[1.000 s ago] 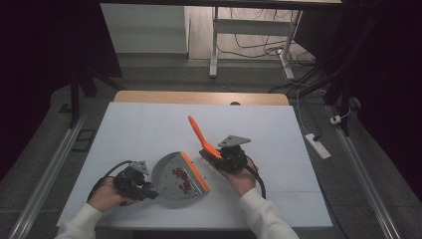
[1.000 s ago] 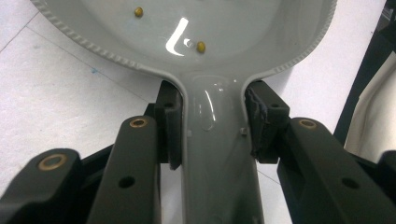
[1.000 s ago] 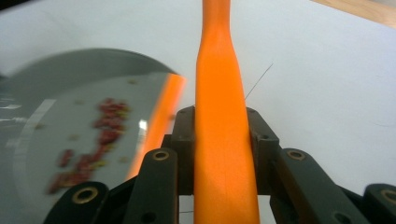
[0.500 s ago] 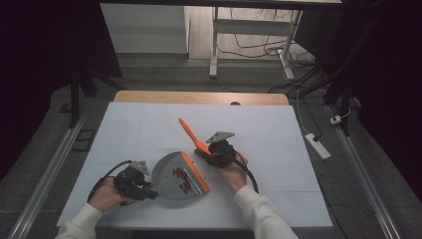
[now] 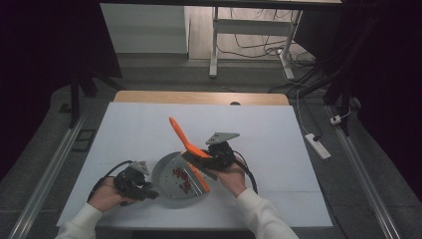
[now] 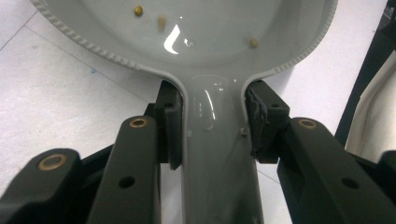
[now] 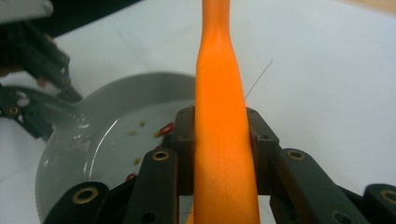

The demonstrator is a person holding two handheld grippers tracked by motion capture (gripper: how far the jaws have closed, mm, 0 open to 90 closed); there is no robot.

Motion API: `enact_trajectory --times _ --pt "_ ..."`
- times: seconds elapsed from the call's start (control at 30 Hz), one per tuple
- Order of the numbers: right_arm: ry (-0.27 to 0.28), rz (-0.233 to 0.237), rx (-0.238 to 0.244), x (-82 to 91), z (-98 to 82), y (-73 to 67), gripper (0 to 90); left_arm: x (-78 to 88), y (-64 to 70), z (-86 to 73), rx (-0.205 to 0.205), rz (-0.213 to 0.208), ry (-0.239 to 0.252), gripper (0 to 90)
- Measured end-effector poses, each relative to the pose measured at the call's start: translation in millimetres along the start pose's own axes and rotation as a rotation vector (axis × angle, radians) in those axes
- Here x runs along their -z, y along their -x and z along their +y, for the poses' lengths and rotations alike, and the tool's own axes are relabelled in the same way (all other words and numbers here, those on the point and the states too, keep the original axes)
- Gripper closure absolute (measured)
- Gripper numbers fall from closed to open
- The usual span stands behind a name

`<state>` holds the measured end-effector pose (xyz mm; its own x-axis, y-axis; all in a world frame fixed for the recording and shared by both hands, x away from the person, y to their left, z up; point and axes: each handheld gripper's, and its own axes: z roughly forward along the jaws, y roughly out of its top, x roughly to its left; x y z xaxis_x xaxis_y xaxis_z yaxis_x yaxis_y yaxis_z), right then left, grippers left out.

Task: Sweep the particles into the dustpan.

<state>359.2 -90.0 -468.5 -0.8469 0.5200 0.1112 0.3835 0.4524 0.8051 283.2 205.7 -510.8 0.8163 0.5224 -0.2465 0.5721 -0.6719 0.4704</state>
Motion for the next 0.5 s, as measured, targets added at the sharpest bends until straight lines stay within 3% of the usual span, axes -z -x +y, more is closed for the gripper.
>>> enact_trajectory --times 0.17,0.37,0.5 --pt "-0.020 -0.111 0.009 19.4 -6.1 11.6 70.0 0.2 0.1 -0.2 -0.002 -0.004 0.000 61.6" --pt "-0.135 -0.250 0.016 23.1 -35.3 25.2 70.0 -0.6 0.7 -0.4 -0.002 -0.004 -0.003 61.7" --pt "-0.122 -0.228 -0.009 21.7 -43.1 20.9 69.9 -0.5 1.4 -0.4 0.000 -0.001 0.000 61.7"
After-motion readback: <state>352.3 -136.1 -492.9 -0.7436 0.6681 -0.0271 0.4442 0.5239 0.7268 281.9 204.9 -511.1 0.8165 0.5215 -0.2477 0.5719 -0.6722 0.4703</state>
